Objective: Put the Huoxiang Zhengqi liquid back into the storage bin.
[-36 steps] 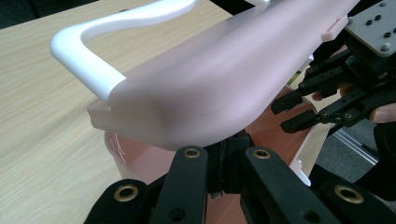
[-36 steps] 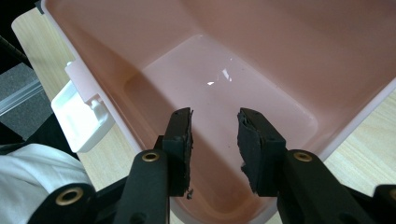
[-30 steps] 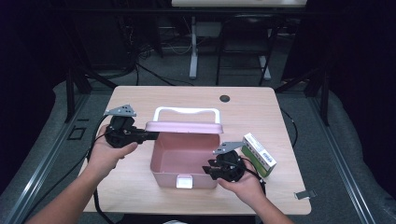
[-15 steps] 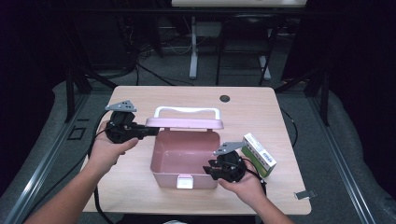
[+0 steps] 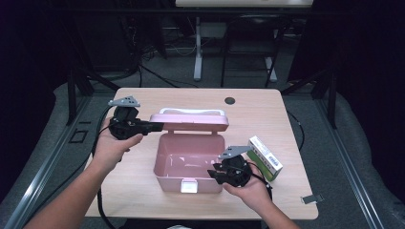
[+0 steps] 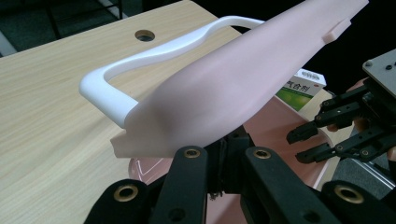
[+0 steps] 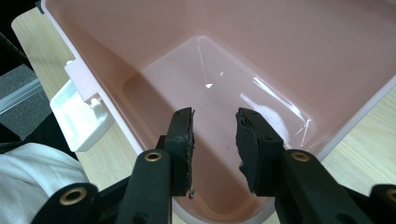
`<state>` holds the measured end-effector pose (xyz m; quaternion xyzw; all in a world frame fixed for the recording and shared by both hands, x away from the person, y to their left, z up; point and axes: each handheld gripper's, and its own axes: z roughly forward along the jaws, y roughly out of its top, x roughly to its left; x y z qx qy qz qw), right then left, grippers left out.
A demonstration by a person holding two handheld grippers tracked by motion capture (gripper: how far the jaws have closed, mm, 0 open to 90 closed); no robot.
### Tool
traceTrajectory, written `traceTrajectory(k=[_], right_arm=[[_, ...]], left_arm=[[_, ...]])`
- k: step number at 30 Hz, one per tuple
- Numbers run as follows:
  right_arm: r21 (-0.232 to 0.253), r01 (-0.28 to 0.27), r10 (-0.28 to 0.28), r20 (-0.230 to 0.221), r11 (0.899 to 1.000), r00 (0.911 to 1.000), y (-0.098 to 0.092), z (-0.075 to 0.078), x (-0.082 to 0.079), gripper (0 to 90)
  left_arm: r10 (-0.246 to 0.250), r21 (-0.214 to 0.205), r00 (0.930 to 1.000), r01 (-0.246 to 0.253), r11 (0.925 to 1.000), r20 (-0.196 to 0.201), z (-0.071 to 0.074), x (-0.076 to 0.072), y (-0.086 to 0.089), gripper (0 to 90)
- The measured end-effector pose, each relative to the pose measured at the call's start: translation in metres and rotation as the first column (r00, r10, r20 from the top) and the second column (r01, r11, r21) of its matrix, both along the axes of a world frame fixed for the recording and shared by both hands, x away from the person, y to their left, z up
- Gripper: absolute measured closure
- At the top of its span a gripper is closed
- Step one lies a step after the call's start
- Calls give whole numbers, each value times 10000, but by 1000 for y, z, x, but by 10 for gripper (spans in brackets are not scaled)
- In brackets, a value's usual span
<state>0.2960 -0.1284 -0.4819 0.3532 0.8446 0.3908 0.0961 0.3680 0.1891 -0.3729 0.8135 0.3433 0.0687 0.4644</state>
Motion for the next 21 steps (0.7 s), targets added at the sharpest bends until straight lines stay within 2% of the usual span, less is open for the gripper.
traceTrajectory(k=[21], right_arm=[[120,9,-9,7,9999,10000,-1,0,0,661]], left_arm=[[288,-113,9996,-288,9995,52,1,15,1,898]])
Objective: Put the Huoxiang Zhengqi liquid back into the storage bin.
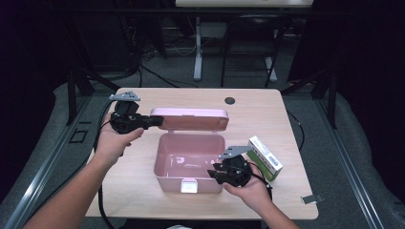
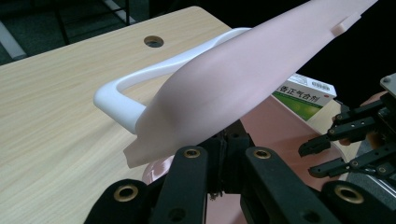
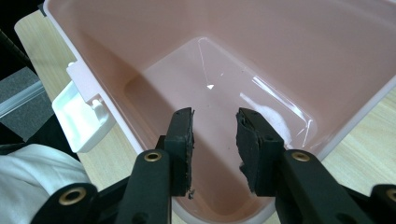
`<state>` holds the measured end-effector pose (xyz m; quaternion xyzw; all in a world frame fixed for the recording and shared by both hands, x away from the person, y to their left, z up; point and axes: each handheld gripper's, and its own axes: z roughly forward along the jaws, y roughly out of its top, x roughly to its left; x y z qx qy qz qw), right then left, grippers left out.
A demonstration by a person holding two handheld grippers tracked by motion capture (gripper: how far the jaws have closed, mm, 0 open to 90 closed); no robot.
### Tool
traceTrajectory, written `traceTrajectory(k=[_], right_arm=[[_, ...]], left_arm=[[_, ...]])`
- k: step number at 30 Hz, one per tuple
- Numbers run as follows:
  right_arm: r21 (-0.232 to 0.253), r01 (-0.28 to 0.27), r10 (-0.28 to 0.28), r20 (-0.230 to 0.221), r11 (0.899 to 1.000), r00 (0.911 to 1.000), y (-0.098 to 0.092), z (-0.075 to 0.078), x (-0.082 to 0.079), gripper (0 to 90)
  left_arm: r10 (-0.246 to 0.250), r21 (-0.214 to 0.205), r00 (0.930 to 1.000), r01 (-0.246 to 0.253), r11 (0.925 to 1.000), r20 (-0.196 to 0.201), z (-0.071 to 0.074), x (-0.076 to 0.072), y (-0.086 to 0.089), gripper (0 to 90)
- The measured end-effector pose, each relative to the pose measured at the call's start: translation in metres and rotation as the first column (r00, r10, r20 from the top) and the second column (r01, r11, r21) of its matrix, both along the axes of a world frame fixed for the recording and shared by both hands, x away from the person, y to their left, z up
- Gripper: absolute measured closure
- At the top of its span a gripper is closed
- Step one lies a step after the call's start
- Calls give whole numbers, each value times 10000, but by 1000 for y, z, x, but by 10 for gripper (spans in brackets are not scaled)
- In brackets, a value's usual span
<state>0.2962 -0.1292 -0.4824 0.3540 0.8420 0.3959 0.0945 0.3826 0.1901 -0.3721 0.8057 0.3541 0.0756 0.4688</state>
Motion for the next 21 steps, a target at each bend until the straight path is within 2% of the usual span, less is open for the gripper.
traceTrajectory(k=[21], right_arm=[[124,40,-41,65,9999,10000,-1,-1,-1,657]], left_arm=[[391,38,9992,-391,9992,-29,-5,15,2,898]])
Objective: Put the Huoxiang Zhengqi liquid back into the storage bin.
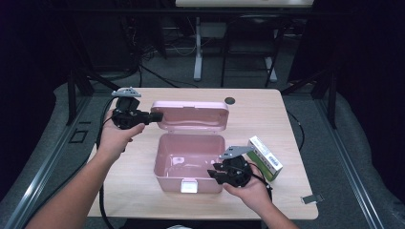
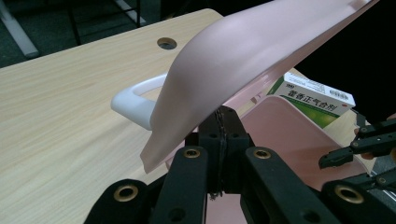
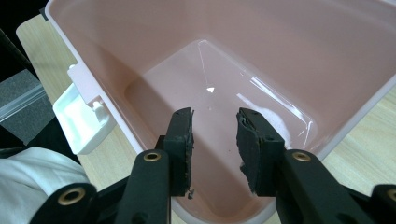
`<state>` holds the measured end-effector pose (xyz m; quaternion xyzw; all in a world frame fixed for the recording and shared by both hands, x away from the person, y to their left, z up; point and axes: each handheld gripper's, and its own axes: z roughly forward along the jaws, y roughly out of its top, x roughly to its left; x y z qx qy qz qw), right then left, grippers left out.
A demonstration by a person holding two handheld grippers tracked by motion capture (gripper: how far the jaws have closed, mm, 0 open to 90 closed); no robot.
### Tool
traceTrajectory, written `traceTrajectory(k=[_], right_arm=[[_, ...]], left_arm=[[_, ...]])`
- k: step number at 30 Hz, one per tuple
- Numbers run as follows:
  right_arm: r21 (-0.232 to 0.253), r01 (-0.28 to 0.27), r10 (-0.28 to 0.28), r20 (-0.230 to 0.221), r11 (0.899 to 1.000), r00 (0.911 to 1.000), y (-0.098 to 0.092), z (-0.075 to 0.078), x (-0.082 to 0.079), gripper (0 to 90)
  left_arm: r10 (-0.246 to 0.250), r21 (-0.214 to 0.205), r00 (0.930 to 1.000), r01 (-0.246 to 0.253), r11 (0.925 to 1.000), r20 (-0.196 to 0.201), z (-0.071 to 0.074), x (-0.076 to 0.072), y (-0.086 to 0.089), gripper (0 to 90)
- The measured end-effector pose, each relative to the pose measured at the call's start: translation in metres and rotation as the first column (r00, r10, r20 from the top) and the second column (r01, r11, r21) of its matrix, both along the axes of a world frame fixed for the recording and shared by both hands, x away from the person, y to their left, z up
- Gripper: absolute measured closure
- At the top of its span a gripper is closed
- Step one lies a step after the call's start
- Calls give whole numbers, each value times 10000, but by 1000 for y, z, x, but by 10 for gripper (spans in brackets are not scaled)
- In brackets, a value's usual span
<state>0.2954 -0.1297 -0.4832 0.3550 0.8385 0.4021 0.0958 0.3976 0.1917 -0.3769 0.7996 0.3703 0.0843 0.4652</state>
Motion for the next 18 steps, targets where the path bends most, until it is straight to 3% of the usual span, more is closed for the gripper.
traceTrajectory(k=[18], right_arm=[[37,15,-15,20,10000,10000,0,0,0,655]], left_arm=[[291,98,9995,-290,9995,-128,-6,8,0,891]])
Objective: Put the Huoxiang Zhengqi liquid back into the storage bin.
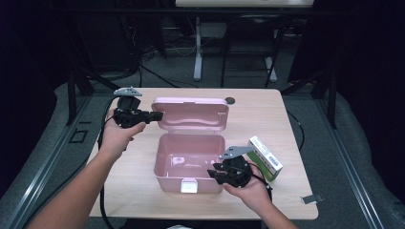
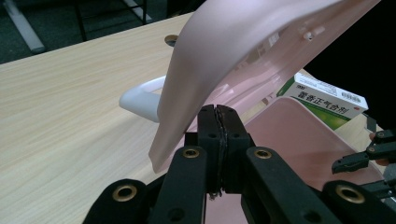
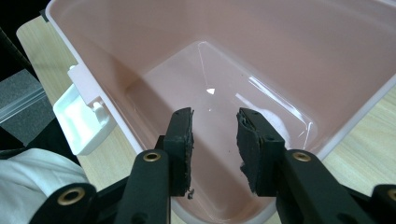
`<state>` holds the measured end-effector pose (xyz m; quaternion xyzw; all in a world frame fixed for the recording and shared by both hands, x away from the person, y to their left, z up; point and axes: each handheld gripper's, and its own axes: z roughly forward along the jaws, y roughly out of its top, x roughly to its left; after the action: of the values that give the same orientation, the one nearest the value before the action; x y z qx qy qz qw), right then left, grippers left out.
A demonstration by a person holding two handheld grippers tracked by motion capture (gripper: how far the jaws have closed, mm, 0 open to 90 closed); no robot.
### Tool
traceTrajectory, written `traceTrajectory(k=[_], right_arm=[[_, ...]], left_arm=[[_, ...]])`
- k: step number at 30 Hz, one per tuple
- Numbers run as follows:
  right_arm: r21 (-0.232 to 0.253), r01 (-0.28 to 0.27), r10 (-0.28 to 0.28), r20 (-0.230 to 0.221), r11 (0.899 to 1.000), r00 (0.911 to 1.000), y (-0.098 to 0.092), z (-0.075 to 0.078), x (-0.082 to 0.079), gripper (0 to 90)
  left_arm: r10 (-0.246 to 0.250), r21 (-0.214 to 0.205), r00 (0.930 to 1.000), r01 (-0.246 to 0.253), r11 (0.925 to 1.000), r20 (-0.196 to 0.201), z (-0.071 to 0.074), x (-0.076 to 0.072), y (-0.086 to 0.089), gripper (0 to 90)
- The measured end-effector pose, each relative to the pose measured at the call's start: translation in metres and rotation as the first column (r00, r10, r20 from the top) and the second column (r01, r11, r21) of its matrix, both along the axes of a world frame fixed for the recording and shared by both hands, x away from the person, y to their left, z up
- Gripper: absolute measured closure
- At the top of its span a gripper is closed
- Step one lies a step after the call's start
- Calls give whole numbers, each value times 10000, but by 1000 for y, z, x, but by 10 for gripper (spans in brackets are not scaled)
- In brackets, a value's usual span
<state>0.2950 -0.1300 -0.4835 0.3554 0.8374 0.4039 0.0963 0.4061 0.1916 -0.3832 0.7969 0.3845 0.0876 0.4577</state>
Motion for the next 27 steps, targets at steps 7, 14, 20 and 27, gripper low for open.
traceTrajectory(k=[7,14,20,27], right_arm=[[78,38,-38,40,10000,10000,0,-1,0,652],[86,36,-37,49,10000,10000,0,-1,0,652],[93,38,-39,75,9999,10000,0,-1,0,652],[133,79,-80,96,9999,9999,0,-1,-1,651]], left_arm=[[203,83,9994,-201,9998,-272,-12,6,2,886],[415,58,9984,-413,9991,-388,-19,10,6,882],[461,115,9977,-455,9989,-503,-24,10,10,873],[477,2,9963,-478,9989,-716,-38,7,13,860]])
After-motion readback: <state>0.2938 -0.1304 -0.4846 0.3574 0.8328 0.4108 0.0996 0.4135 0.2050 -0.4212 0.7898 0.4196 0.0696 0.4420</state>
